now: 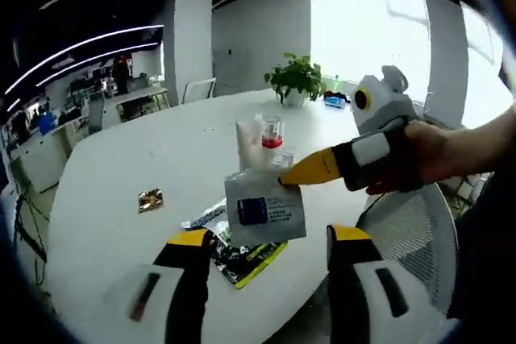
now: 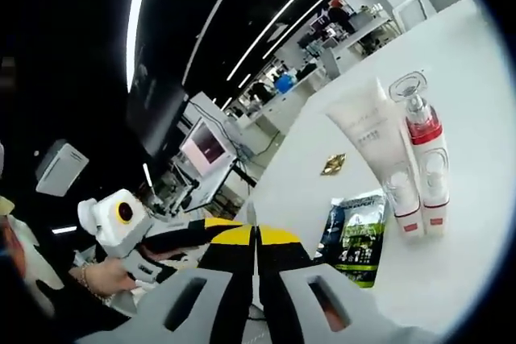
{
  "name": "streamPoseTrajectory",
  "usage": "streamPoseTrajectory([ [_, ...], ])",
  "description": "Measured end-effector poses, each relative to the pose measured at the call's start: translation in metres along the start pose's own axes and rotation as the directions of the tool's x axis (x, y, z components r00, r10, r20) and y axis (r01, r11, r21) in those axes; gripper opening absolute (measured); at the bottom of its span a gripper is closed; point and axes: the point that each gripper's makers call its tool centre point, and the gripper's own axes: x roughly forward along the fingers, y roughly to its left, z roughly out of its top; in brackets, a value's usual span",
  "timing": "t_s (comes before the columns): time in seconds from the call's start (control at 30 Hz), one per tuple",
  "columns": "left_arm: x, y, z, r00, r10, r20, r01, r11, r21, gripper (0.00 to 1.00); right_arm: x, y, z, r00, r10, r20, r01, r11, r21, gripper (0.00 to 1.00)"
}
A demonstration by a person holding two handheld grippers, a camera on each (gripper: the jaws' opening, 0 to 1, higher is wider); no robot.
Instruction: Arrange the skincare products in the storage area until every visible bottle or jar stands upright without overlapping.
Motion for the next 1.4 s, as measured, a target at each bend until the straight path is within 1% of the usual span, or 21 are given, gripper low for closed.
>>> streamPoseTrajectory([
  [0.03,-0.004,-0.004,0.002,0.997,-0.069,0.028,0.072,0.991,-0.115,0.55,0.0,0.005,0.0,1.0,0.021,-0.004,-0.021,1.0,-0.008,0.01],
  [0.07,-0.007,-0.003,0.003,0.994,-0.1,0.049,0.108,0.977,-0.186,0.51,0.0,0.01,0.001,0.999,0.032,-0.002,-0.032,0.999,-0.016,0.01],
  [0.1,-0.01,-0.004,0.009,0.981,-0.164,0.102,0.188,0.937,-0.294,0.47,0.0,0.016,0.001,0.999,0.049,-0.005,-0.049,0.998,-0.03,0.01],
  [0.13,-0.013,-0.009,0.01,0.968,-0.222,0.114,0.248,0.911,-0.329,0.41,0.001,0.02,0.0,0.998,0.057,-0.009,-0.057,0.998,-0.033,0.01],
  [0.2,-0.018,-0.01,0.02,0.936,-0.29,0.199,0.347,0.853,-0.389,0.35,0.002,0.028,-0.001,0.997,0.081,-0.014,-0.082,0.995,-0.049,0.01],
  [0.27,-0.018,-0.008,0.021,0.929,-0.297,0.223,0.367,0.82,-0.439,0.3,0.003,0.032,-0.002,0.995,0.097,-0.018,-0.098,0.994,-0.053,0.01],
  [0.4,-0.016,-0.002,0.006,0.956,-0.251,0.151,0.291,0.865,-0.409,0.11,0.007,0.032,-0.002,0.994,0.106,-0.031,-0.108,0.993,-0.053,0.01],
  [0.43,-0.015,0.0,0.006,0.961,-0.229,0.154,0.273,0.87,-0.409,0.13,0.009,0.03,-0.002,0.994,0.101,-0.036,-0.103,0.993,-0.056,0.01],
  [0.57,-0.016,0.003,0.006,0.969,-0.192,0.156,0.242,0.866,-0.437,0.09,0.015,0.027,-0.002,0.996,0.081,-0.047,-0.084,0.995,-0.06,0.01],
  [0.67,-0.018,0.009,-0.002,0.983,-0.147,0.109,0.182,0.848,-0.498,0.03,0.026,0.018,-0.012,0.992,-0.004,-0.13,-0.02,0.982,-0.186,0.01],
  [0.7,-0.017,0.016,-0.005,0.989,-0.115,0.093,0.146,0.86,-0.49,0.03,0.03,0.018,-0.014,0.99,-0.01,-0.141,-0.02,0.977,-0.212,0.01],
  [0.73,-0.018,0.022,-0.013,0.995,-0.084,0.049,0.098,0.86,-0.5,0.03,0.038,0.017,-0.017,0.985,-0.028,-0.169,-0.018,0.963,-0.267,0.01],
  [0.8,-0.019,0.029,-0.021,0.999,-0.046,0.014,0.046,0.85,-0.526,0.02,0.048,0.014,-0.025,0.974,-0.086,-0.21,0.004,0.932,-0.361,0.01],
  [0.83,-0.02,0.036,-0.028,1.0,-0.015,-0.016,0.004,0.848,-0.531,0.02,0.053,0.013,-0.029,0.967,-0.109,-0.23,0.003,0.909,-0.417,0.01],
  [0.87,-0.02,0.039,-0.033,0.999,-0.001,-0.034,-0.017,0.846,-0.534,0.02,0.06,0.011,-0.035,0.956,-0.135,-0.262,-0.012,0.869,-0.495,0.01],
  [0.97,-0.02,0.053,-0.044,0.997,0.033,-0.063,-0.062,0.84,-0.539,0.02,0.077,0.003,-0.047,0.938,-0.189,-0.291,-0.031,0.789,-0.614,0.01],
  [1.0,-0.02,0.057,-0.048,0.996,0.042,-0.074,-0.075,0.837,-0.542,0.02,0.082,0.0,-0.051,0.934,-0.195,-0.298,-0.036,0.781,-0.624,0.01],
  [1.07,-0.018,0.066,-0.057,0.993,0.061,-0.099,-0.106,0.826,-0.554,0.02,0.089,-0.004,-0.055,0.932,-0.203,-0.299,-0.027,0.786,-0.618,0.01],
  [1.17,-0.014,0.076,-0.067,0.989,0.076,-0.125,-0.136,0.79,-0.597,0.02,0.096,-0.013,-0.061,0.925,-0.223,-0.307,-0.026,0.769,-0.638,0.01],
  [1.27,-0.01,0.083,-0.073,0.986,0.085,-0.144,-0.154,0.792,-0.591,0.02,0.101,-0.017,-0.064,0.921,-0.235,-0.31,-0.024,0.76,-0.649,0.01],
  [1.4,-0.003,0.092,-0.084,0.98,0.092,-0.178,-0.182,0.778,-0.602,0.02,0.107,-0.026,-0.069,0.914,-0.256,-0.315,-0.024,0.74,-0.672,0.01],
])
